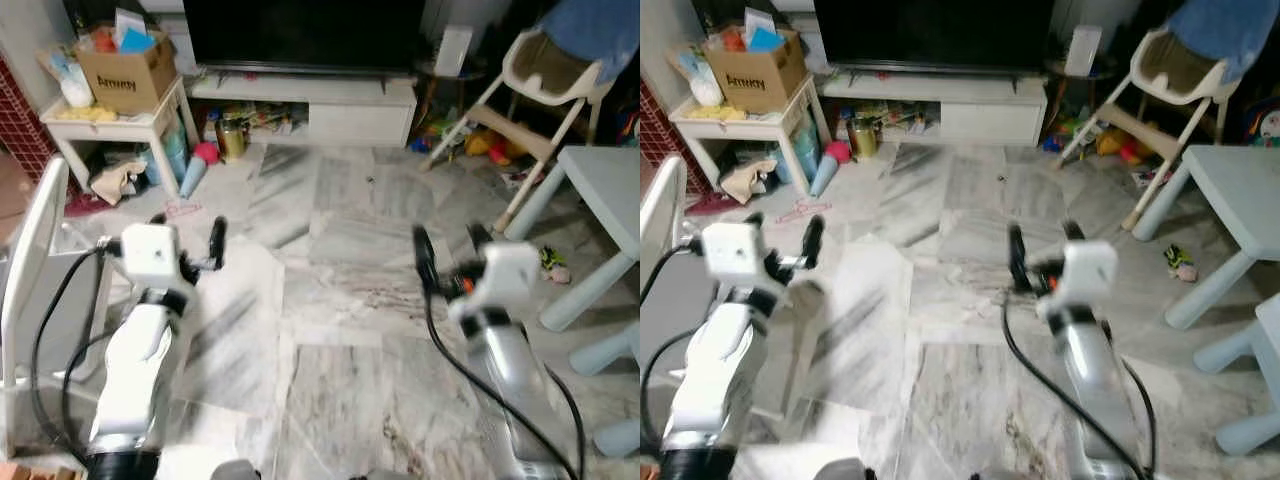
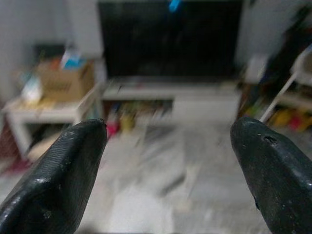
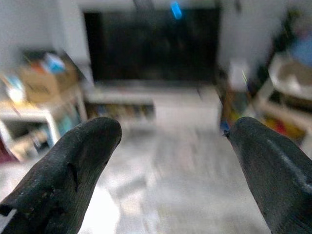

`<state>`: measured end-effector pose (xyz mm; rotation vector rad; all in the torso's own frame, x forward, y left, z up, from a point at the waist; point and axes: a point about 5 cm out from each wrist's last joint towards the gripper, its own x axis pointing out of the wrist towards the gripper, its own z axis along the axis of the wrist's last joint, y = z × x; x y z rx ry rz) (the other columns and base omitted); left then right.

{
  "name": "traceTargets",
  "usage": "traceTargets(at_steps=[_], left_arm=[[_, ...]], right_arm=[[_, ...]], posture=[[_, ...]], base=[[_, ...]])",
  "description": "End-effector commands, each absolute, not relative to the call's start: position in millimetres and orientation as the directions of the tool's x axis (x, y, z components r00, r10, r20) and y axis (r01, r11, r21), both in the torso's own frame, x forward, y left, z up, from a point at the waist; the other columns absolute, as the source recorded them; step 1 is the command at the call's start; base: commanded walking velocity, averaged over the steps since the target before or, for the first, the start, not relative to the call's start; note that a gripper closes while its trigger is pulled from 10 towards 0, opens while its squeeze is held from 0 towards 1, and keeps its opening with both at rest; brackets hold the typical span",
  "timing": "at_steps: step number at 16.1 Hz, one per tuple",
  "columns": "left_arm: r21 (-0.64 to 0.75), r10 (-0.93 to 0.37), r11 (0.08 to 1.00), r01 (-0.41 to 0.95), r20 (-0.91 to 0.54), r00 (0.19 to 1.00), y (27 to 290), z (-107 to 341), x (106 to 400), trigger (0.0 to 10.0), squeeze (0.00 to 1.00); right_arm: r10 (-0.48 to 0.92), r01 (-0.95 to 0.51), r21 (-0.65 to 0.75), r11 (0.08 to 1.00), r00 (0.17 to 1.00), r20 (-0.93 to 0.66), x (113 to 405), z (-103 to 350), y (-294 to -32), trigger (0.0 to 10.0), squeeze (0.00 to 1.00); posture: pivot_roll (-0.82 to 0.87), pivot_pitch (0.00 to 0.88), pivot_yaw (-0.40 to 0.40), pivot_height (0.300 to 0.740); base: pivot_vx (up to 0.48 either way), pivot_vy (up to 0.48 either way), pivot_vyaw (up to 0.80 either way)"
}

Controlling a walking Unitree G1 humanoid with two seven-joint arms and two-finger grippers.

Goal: Restocking fridge

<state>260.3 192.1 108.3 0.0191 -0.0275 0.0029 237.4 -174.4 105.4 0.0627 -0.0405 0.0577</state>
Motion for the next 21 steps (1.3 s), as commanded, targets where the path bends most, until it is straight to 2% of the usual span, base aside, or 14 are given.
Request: traceTargets(at_steps=[1, 4, 6, 9, 11, 12, 13, 18, 21], left_arm=[[0.028, 0.028, 0.999, -0.027, -0.033, 0.999, 198, 97, 257, 10.0, 0.0], [0.098, 0.027, 0.995, -0.022, -0.044, 0.999, 191, 105, 259, 10.0, 0.0], [0.25, 0.056, 0.966, -0.06, 0.023, 0.998, 198, 111, 253, 10.0, 0.0], [0.31, 0.116, 0.946, -0.1, -0.033, 0.993, 209, 97, 245, 10.0, 0.0], [0.253, 0.103, 0.963, -0.091, -0.032, 0.994, 198, 100, 252, 10.0, 0.0], [0.268, 0.131, 0.956, -0.117, -0.035, 0.991, 198, 101, 254, 10.0, 0.0], [0.24, 0.146, 0.962, -0.133, -0.036, 0.989, 199, 104, 257, 10.0, 0.0], [0.292, 0.157, 0.946, -0.139, -0.039, 0.987, 197, 100, 254, 10.0, 0.0], [0.272, 0.178, 0.949, -0.158, -0.051, 0.983, 199, 96, 250, 10.0, 0.0]], right_arm=[[0.041, -0.042, 0.07, 0.997, 0.999, 0.011, 235, 100, -177, 10.0, 0.0], [0.071, -0.07, 0.093, 0.993, 0.997, -0.009, 232, 104, -174, 10.0, 0.0], [0.027, -0.025, 0.042, 0.999, 0.998, -0.052, 223, 98, -180, 10.0, 0.0], [-0.072, 0.074, 0.009, 0.997, 0.992, -0.1, 214, 88, -185, 10.0, 0.0], [0.038, -0.041, -0.064, 0.997, 0.998, -0.043, 218, 99, -175, 10.0, 0.0], [0.042, -0.044, -0.038, 0.998, 0.998, -0.05, 220, 99, -173, 10.0, 0.0], [0.041, -0.043, -0.027, 0.999, 0.998, -0.05, 222, 100, -173, 10.0, 0.0], [-0.015, 0.016, 0.004, 1.0, 0.997, -0.077, 226, 93, -180, 10.0, 0.0], [-0.037, 0.037, -0.001, 0.999, 0.996, -0.077, 229, 90, -184, 10.0, 0.0]], posture=[[0.0, 0.031, 0.004, 0.74], [0.0, 0.044, 0.016, 0.74], [0.0, 0.056, 0.022, 0.74], [-0.01, 0.054, 0.022, 0.74], [-0.01, 0.054, 0.016, 0.74], [-0.01, 0.052, 0.015, 0.74], [-0.01, 0.052, 0.013, 0.74], [0.0, 0.035, 0.001, 0.74], [0.03, 0.007, -0.006, 0.74]], base=[[0.0, 0.0, 0.0], [0.0, 0.0, 0.0], [0.0, 0.0, 0.0], [0.0, 0.0, 0.0], [0.0, 0.0, 0.66], [0.0, 0.0, 0.8], [0.0, 0.0, 0.8], [0.0, 0.0, 0.8], [0.0, 0.0, 0.8]])
